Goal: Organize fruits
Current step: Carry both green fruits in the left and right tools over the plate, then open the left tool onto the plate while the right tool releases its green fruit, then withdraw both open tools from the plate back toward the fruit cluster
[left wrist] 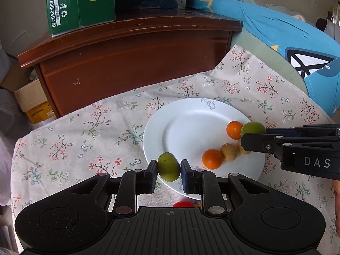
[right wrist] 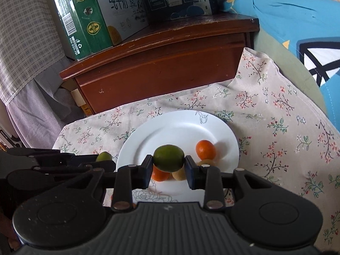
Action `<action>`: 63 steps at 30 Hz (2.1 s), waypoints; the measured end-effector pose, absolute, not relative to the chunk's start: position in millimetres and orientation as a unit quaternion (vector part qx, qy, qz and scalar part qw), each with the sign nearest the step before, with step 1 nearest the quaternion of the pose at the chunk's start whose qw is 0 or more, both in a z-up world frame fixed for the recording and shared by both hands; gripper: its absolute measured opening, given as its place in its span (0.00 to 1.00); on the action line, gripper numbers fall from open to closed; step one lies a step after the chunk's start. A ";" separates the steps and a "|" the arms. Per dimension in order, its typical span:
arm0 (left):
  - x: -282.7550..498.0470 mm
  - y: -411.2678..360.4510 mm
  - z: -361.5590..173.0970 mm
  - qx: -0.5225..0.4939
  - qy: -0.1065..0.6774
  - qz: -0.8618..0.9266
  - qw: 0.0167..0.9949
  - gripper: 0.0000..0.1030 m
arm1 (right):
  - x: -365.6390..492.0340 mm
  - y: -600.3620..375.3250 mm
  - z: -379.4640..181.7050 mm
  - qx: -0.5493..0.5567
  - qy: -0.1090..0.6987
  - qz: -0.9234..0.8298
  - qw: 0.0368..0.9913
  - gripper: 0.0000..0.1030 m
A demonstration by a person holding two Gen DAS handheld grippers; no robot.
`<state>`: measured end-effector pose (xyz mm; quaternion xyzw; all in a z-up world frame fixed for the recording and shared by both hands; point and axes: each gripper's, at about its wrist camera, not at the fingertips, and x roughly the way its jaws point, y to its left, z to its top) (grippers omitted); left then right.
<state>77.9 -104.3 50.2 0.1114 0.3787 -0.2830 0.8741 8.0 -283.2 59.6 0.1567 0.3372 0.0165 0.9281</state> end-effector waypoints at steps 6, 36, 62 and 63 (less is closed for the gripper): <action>86.2 -111.9 41.8 0.106 0.387 -0.290 0.869 0.20 | 26.4 -288.3 53.5 0.158 0.339 0.016 0.927 0.31; 107.6 -97.5 58.8 0.065 0.388 -0.249 0.885 0.76 | 46.7 -295.2 43.0 0.184 0.353 0.011 0.917 0.34; 62.0 -48.7 54.5 0.075 0.415 -0.233 0.876 0.82 | -7.7 -287.4 54.4 0.189 0.363 0.006 0.912 0.37; 59.4 -47.1 53.2 0.072 0.419 -0.235 0.874 0.82 | -12.0 -286.5 53.9 0.190 0.365 0.005 0.911 0.37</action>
